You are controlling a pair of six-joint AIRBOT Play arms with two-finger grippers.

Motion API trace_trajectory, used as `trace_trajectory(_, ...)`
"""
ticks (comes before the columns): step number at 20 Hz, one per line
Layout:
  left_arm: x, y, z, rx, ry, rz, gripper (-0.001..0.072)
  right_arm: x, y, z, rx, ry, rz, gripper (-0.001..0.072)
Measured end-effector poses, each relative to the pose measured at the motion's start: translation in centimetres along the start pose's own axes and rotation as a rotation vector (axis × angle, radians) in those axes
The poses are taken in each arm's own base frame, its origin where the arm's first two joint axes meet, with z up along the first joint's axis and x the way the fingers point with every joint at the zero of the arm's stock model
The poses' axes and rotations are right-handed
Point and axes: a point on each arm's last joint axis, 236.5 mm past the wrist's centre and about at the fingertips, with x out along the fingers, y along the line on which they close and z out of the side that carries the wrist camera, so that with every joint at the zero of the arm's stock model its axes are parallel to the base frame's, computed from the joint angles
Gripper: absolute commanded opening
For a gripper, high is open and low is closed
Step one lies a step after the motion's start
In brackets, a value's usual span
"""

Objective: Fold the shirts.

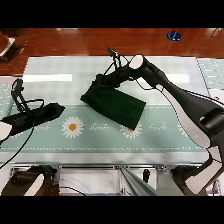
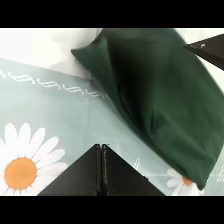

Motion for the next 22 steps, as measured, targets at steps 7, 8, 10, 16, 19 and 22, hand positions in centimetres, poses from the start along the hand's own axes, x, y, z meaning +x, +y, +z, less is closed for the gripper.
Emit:
trace_trajectory(7,0.5,0.0,-0.3,-0.015,0.009,-0.004,0.0021,-17.9,-2.9,3.7,-0.009,-0.183,-0.129,0.0415)
trace_trajectory(8,0.6,0.0,-0.3,-0.016,0.011,-0.005,0.0022,-20.5,-4.6,2.6,0.005,-0.213,-0.215,0.0415)
trace_trajectory(10,0.6,0.0,-0.3,-0.016,0.011,-0.006,0.0022,-24.8,-8.6,-0.9,0.088,-0.290,-0.384,0.0415)
trace_trajectory(16,0.6,-0.1,-0.3,-0.018,0.010,-0.008,0.0021,-22.7,-17.7,-15.2,0.448,-0.338,-0.489,0.0415)
trace_trajectory(19,0.7,0.0,-0.4,-0.020,0.014,-0.006,0.0022,-18.5,-18.8,-18.4,0.547,-0.277,-0.416,0.0415)
trace_trajectory(22,0.8,0.0,-0.4,-0.021,0.017,-0.005,0.0021,-14.4,-18.4,-19.5,0.607,-0.213,-0.311,0.0415)
